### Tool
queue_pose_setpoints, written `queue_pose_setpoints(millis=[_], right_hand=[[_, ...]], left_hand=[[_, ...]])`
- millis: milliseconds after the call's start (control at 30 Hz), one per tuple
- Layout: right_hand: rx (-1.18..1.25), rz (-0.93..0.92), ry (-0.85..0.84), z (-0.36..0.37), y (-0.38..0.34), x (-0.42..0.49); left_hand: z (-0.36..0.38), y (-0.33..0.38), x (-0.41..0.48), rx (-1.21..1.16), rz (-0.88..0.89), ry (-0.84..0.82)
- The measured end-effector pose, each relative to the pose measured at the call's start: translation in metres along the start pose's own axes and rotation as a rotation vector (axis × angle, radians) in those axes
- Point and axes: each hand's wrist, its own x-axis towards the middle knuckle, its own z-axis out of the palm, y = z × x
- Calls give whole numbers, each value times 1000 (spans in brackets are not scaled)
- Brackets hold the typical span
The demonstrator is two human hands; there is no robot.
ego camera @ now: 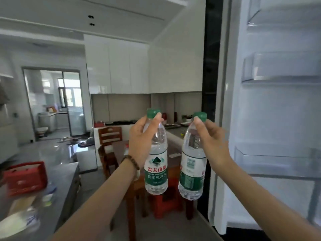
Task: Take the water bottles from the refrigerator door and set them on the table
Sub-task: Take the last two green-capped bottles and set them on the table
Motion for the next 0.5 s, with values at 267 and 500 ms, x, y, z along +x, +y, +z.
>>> queue_pose_setpoints(millis=[267,500], right_hand=[[170,134,-139,120,128,68],[178,137,-213,170,247,166]], left_hand=[[-84,-99,82,128,-53,124],[-87,-209,178,217,-101,154]])
